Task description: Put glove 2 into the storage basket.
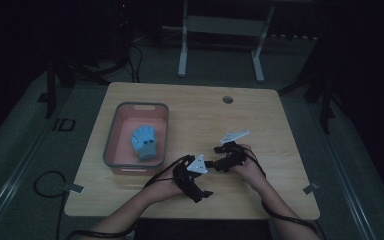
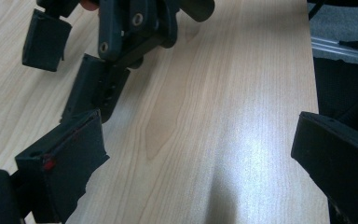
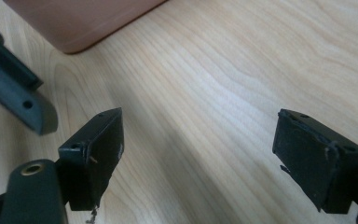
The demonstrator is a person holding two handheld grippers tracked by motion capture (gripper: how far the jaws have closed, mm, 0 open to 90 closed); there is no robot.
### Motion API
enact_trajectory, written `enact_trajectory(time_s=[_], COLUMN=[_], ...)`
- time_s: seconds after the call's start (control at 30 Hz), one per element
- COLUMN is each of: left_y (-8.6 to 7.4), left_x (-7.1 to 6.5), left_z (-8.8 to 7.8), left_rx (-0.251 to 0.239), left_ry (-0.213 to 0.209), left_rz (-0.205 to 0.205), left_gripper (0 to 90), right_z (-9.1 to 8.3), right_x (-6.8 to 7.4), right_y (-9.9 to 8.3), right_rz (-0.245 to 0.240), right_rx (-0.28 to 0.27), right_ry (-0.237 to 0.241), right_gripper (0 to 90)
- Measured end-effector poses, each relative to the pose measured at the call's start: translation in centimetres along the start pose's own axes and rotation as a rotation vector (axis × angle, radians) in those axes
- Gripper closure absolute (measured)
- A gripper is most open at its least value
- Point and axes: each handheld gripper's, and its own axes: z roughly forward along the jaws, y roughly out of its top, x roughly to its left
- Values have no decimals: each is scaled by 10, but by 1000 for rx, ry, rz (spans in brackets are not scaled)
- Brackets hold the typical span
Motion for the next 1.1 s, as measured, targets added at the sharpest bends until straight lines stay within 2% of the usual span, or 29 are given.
enact_trajectory(time_s=[0.2, 0.4, 0.63, 0.73, 0.87, 1.1], left_y=[-9, -12, -14, -14, -17, -18], left_x=[-2, -5, -8, -9, -8, -7], left_z=[9, 14, 22, 23, 24, 22], left_rx=[6, -2, -20, -24, -37, -62], left_ry=[-15, -25, -36, -28, -21, -21], left_rz=[3, 10, -8, -5, -2, -24], left_gripper=[30, 31, 31, 31, 30, 31], right_z=[1, 1, 0, 1, 1, 0], right_x=[0, 1, -1, -1, -2, -3], right_y=[-14, -21, -24, -25, -27, -28], right_rz=[-11, -21, -14, -15, -15, -19], right_rx=[-14, -24, -31, -28, -30, -38], right_ry=[9, 11, -1, -3, -8, -12], right_gripper=[165, 168, 168, 168, 168, 168])
